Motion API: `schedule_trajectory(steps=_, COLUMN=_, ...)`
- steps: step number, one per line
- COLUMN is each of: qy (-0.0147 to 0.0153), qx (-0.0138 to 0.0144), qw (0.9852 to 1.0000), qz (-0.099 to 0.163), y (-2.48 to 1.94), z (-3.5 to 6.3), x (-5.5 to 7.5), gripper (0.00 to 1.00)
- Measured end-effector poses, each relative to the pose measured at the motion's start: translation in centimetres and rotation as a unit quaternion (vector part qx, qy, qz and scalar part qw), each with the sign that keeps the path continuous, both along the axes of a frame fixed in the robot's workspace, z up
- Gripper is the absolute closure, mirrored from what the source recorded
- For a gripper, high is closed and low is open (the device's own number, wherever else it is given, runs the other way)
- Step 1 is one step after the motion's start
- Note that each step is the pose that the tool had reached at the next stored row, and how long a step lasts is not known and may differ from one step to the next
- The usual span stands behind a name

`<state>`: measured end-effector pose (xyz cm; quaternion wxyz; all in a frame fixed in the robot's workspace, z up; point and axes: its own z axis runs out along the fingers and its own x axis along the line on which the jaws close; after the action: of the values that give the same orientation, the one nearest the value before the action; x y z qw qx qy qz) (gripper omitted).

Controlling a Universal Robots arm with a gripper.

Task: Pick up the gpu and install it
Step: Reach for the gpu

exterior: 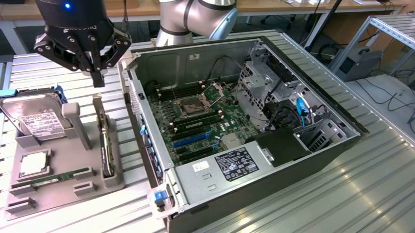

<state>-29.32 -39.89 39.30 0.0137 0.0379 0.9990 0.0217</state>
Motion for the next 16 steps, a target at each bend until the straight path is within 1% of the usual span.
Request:
schedule_trajectory(steps=12, qy=0.0000, qx=0.0000, qw=1.0000, qz=0.000, y=0.00, z=0.00, x=-1.2, gripper=0.89)
schedule_trajectory(steps=16, qy=0.0000, qx=0.0000, qw=1.0000, qz=0.000, y=0.00, z=0.00, x=-1.2, gripper=0.89)
